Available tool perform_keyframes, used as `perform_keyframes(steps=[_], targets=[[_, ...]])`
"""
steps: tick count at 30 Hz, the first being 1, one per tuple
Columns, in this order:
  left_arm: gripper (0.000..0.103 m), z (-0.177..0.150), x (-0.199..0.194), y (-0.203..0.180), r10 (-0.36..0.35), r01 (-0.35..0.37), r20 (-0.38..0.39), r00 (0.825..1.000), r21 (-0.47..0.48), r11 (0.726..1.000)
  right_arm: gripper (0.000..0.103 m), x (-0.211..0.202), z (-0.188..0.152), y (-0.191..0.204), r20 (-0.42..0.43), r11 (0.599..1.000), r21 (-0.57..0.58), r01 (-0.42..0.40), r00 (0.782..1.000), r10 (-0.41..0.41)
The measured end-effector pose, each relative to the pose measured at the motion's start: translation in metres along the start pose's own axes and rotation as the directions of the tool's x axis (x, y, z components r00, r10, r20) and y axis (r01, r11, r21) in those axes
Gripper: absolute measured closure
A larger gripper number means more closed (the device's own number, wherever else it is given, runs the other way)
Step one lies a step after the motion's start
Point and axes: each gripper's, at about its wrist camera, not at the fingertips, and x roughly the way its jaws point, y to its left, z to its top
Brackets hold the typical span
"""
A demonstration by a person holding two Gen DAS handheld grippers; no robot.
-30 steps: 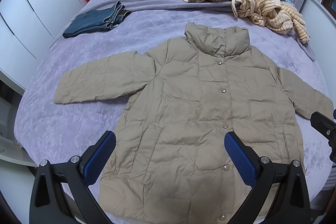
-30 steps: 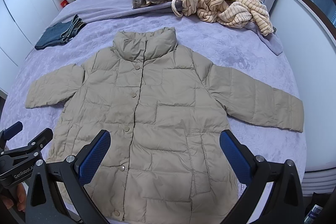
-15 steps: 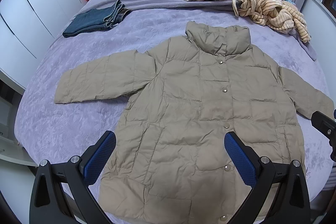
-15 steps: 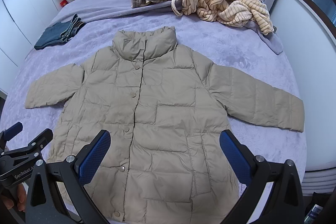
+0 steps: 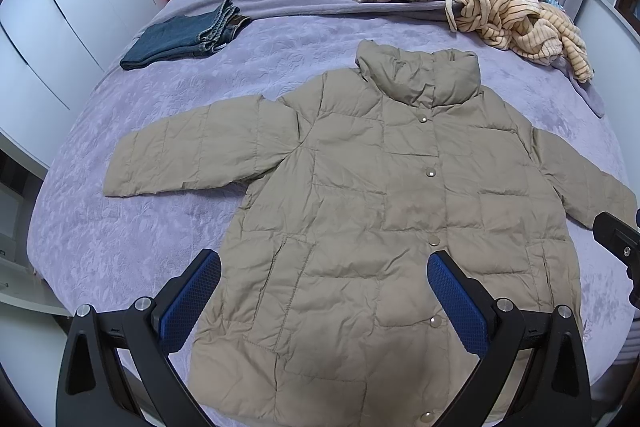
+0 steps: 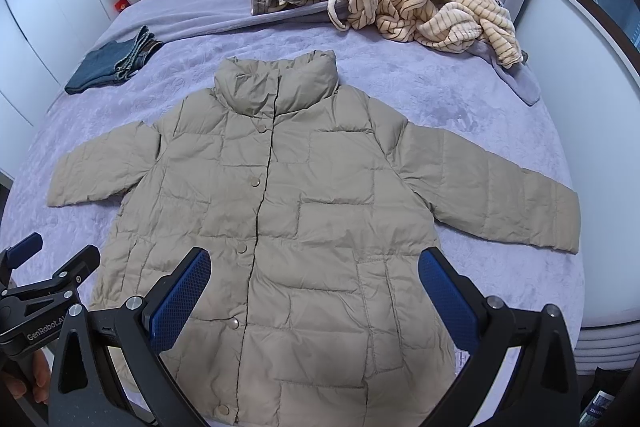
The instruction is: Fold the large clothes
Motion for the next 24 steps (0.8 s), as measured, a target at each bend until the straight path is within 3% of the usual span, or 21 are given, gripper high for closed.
perform_keyframes(steps=[24], targets=[[0.0, -0.0006, 0.0044, 0.006, 0.0, 0.0, -0.006, 1.0, 0.0, 1.0, 0.0, 0.0012, -0.0001, 0.0009, -0.002, 1.0, 0.002, 0.0, 1.0, 0.0]])
